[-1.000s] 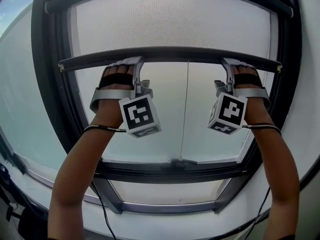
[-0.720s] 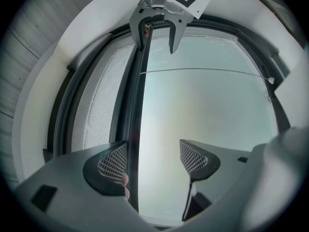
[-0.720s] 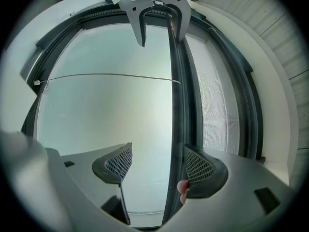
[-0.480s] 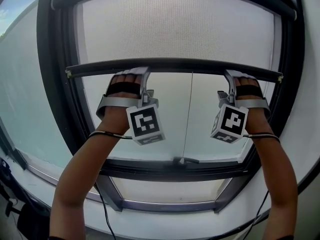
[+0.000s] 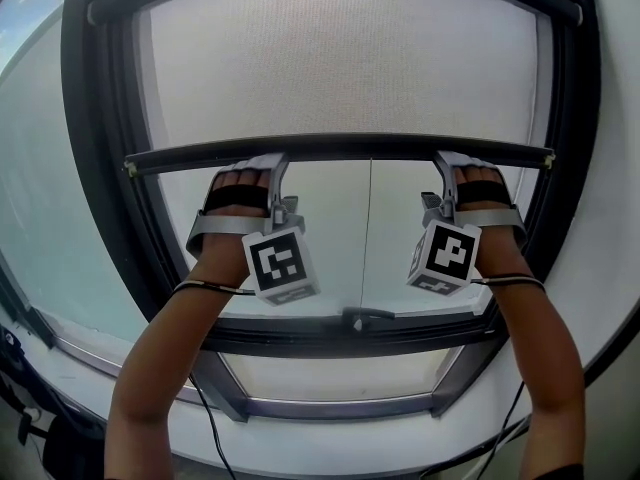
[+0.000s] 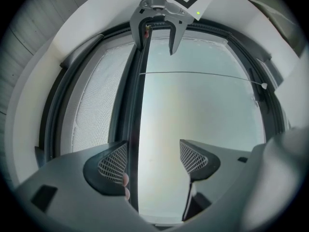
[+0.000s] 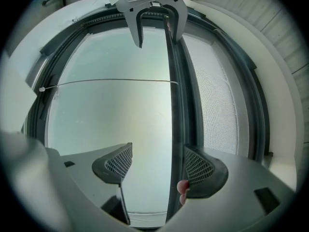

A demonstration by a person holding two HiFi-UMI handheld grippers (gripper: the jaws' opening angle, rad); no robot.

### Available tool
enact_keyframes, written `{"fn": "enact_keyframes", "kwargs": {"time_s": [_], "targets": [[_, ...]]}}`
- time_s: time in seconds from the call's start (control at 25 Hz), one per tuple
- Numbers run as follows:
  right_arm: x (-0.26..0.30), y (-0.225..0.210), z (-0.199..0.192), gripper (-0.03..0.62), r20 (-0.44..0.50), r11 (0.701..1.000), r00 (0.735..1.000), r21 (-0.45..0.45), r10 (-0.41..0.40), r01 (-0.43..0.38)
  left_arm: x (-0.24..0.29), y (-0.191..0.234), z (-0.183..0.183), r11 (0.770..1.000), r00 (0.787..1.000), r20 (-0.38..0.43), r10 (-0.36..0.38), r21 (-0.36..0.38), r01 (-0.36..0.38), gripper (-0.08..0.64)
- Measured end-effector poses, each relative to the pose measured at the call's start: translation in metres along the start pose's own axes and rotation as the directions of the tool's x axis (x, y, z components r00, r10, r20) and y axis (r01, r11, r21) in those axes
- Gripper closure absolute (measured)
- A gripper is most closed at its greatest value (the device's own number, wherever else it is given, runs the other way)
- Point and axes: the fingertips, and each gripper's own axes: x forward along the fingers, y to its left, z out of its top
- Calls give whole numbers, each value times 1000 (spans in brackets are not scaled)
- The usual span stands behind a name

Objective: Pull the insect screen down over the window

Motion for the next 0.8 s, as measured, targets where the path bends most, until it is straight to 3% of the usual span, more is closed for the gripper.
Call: {"fn": "enact_keyframes", "kwargs": {"time_s": [0.12, 0.32, 0.64, 0.8], "targets": [[0, -3, 1, 278, 4, 1000, 1000, -6, 14, -14, -2, 1, -3, 1000, 1000, -15, -16, 12, 17, 236], [-6, 11, 4, 278, 5, 995, 995, -3, 95, -95, -10, -11, 0, 982, 989, 36, -144, -122, 148, 236], [-11, 12, 5, 278, 5, 990, 990, 12, 138, -138, -17, -15, 0, 975, 980, 29, -195, -101, 197, 236], [-17, 12, 5, 278, 16, 984, 984, 22, 179, -179, -23, -16, 1, 956, 963, 44, -267, -118, 270, 236]]}}
